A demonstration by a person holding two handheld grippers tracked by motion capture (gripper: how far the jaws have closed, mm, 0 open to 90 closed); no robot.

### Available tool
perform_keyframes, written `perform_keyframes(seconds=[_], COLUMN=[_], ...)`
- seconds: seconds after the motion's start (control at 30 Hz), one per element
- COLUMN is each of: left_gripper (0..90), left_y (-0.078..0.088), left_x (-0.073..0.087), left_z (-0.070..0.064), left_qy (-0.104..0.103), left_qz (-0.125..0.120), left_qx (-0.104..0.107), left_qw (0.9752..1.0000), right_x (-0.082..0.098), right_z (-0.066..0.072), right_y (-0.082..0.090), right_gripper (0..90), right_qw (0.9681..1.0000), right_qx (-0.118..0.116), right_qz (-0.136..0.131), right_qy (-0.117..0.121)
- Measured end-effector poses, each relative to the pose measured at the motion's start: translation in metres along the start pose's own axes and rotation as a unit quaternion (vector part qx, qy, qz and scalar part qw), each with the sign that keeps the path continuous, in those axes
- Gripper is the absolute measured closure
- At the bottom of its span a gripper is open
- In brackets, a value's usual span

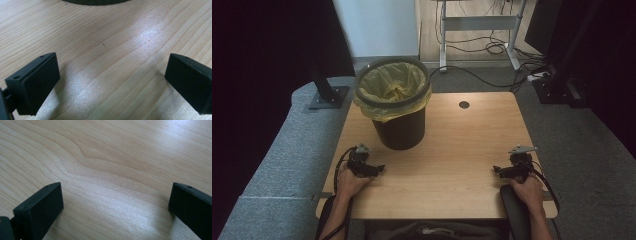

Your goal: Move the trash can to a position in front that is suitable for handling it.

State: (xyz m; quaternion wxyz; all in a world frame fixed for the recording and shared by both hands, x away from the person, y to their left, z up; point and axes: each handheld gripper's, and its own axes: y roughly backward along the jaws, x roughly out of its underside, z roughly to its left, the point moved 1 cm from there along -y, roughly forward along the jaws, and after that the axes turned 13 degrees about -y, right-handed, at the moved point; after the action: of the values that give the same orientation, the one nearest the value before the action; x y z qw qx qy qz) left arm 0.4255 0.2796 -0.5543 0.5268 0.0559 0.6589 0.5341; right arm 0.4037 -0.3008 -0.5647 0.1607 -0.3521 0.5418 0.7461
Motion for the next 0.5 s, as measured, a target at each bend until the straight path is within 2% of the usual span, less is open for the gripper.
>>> perform_keyframes(seconds=[0.17,0.37,0.5], left_gripper=[0.0,0.0,0.0], left_y=[0.0002,-0.0014,-0.0001], left_x=[0.0002,-0.0031,-0.003], left_z=[0.0,-0.0026,-0.0001], left_qy=[-0.001,0.015,0.022], left_qz=[0.0,0.007,0.004], left_qx=[0.001,-0.012,-0.001], left_qw=[1.0,0.9998,0.9998], right_x=[-0.0002,-0.0011,-0.0011], right_z=[0.0002,-0.0001,0.0], right_y=[-0.0002,-0.0012,-0.0012], right_gripper=[0.0,0.0,0.0], right_qw=[1.0,1.0,1.0], right_qx=[-0.001,-0.004,-0.004], right_qz=[0.0,0.0,0.0], right_qy=[0.0,0.004,0.004])
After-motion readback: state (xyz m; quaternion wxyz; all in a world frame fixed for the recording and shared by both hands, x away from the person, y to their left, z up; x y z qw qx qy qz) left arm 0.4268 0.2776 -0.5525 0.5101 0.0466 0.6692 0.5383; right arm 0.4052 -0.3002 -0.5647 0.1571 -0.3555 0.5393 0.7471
